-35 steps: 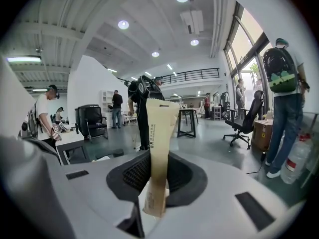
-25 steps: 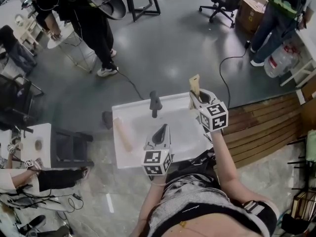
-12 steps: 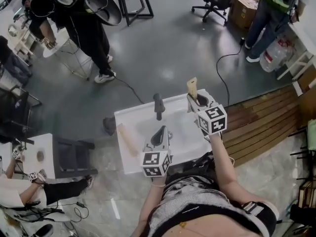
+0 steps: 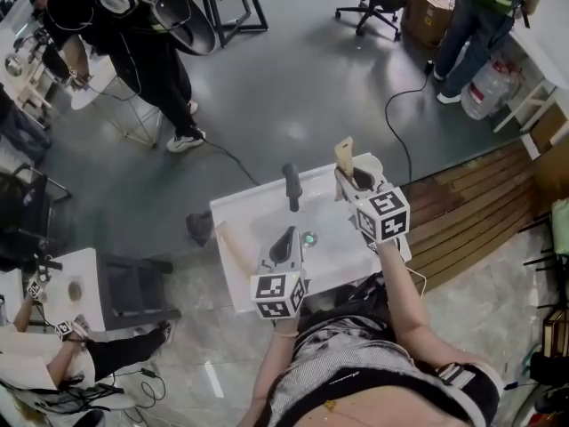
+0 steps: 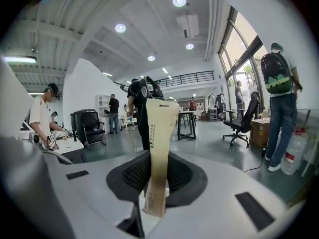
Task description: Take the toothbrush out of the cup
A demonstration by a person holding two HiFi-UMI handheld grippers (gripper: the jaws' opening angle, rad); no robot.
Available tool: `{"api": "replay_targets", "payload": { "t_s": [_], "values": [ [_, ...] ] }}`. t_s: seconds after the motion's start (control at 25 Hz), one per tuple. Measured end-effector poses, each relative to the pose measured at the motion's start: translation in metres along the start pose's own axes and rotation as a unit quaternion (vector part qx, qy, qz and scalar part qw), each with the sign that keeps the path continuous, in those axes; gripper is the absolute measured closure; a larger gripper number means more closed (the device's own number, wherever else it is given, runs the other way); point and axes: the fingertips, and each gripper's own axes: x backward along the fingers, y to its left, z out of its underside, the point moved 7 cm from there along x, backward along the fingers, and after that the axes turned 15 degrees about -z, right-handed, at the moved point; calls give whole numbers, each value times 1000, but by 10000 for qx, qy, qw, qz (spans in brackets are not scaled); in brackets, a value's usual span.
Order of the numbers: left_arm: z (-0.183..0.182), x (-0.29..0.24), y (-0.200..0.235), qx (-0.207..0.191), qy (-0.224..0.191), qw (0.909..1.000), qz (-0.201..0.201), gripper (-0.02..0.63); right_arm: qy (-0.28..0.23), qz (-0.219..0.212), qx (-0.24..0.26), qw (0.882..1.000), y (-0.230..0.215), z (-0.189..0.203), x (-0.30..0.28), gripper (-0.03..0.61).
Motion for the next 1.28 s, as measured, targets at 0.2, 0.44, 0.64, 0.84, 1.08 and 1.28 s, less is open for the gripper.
{"api": "replay_targets", "payload": {
  "t_s": [0.2, 0.44, 0.64, 0.84, 1.08, 1.28],
  "values": [
    [3, 8, 16, 65, 5, 10000, -25, 614, 10, -2, 74, 10000, 18, -4, -5, 468],
    [4, 11, 28, 122, -1, 9999, 14, 614, -11, -23, 97, 9999, 34, -7, -11, 468],
    [6, 17, 40, 112, 13, 9999, 31, 614, -8, -39, 130, 9999, 47, -9, -19, 468],
    [6, 23, 55, 96, 29, 9999, 9, 614, -23, -102, 119, 9999, 60, -11, -29, 468],
    [5, 28, 73, 43, 39, 10000, -10, 614, -47, -224, 74, 9997, 78, -13, -44, 468],
    [8, 30, 87, 43, 68, 10000, 24, 614, -54, -301, 19, 9995, 93, -12, -56, 468]
  ]
}}
